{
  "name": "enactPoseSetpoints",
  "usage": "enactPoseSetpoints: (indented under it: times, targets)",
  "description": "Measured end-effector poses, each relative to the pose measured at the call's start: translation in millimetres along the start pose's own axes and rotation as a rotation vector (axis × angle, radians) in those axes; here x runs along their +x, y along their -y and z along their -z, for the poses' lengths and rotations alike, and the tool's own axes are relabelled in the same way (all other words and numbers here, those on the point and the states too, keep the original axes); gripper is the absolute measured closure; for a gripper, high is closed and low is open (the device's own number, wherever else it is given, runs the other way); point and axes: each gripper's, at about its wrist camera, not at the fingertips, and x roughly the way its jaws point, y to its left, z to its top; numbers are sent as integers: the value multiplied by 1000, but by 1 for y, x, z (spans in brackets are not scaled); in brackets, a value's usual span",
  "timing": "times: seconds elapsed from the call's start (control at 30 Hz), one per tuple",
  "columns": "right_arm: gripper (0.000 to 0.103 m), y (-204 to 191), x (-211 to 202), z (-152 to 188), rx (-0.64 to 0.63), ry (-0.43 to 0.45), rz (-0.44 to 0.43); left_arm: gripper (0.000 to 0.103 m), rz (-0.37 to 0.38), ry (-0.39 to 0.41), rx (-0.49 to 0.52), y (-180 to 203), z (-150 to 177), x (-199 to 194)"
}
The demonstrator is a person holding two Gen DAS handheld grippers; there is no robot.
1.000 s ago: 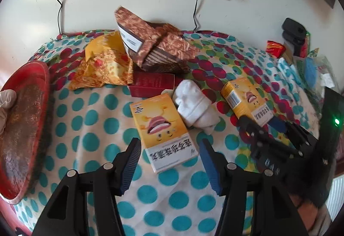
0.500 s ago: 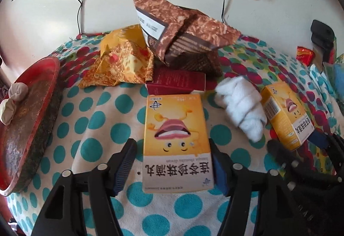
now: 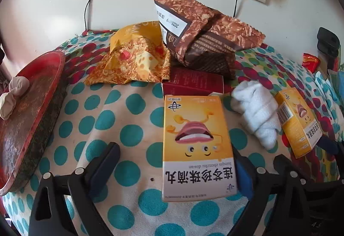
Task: Organize objects
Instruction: 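Grasp another yellow medicine box with the left tool, then carry the yellow box onto the red tray and open the left tool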
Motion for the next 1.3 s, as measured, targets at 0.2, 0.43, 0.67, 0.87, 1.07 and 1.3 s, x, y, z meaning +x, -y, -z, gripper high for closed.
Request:
enactPoseSetpoints:
  times: [0.2,0.43,0.67,0.87,1.07,1.3]
  targets:
    - [0,0,-1,-1,13,0,13,6,2,2,-4,-3,1,0]
    - [2,9,-16,1,68,73,-2,38,7,32,-20,-3,2,-5]
    - [55,-1,-16,-3,33,65,6,51,29,49,24,7,1,-9]
    - [55,7,-27,-2,76,115,24,51,41,64,22,4,1,-12]
    - [55,5,-34,-2,76,154,82,51,19,67,39,6,1,-13]
    - [55,4,-36,-2,69,154,94,51,-26,69,111,8,5,-23]
